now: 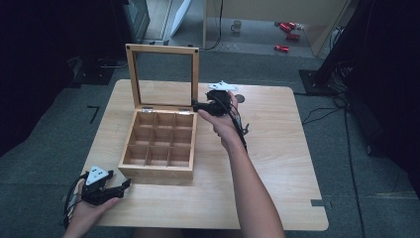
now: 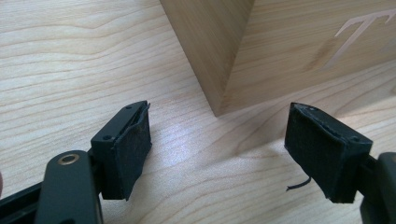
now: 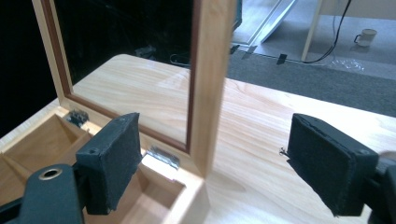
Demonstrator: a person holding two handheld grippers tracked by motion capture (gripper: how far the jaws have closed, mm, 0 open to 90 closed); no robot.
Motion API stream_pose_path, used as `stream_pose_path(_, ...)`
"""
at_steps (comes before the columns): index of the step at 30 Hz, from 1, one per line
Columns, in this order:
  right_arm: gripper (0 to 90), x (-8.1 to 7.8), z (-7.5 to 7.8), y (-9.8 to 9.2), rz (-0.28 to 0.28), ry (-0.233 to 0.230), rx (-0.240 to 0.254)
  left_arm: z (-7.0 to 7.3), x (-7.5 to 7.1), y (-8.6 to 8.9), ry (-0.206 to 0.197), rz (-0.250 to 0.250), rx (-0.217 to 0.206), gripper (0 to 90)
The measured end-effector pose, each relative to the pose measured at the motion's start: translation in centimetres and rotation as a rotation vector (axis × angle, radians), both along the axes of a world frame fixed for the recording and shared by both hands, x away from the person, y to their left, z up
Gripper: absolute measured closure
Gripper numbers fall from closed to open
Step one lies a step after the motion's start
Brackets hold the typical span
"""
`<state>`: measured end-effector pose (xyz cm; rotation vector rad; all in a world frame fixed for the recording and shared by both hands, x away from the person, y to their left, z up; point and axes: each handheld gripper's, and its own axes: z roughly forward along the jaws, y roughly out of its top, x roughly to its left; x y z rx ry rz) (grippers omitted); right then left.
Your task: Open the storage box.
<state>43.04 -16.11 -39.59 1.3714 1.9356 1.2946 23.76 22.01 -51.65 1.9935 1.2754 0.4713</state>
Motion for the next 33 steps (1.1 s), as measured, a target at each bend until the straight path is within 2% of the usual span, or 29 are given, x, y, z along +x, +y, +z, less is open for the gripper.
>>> stream_pose_path(7,15.6,-2.0,-0.4,-2.5,-0.015,0.001,-0.008,0.0,0.0,0.0,-0.001,0.000,0.003,23.1)
stream_pose_path(13,14.8,-3.4,-1.4,-4.7,-0.032,0.013,-0.038,0.0,0.0,0.0,-0.001,0.000,0.004,23.1)
stream_pose_path(20,14.7,-5.3,-2.5,-7.0,-0.057,0.019,-0.047,0.0,0.0,0.0,-0.001,0.000,0.005,23.1)
stream_pose_path(25,14.6,-6.8,-3.2,-8.4,-0.066,0.014,-0.035,0.0,0.0,-0.1,-0.002,0.000,0.007,23.2)
stream_pose_path(33,14.7,-8.8,-4.6,-10.4,-0.091,0.030,-0.032,0.0,0.0,-0.1,-0.002,0.000,0.009,23.2)
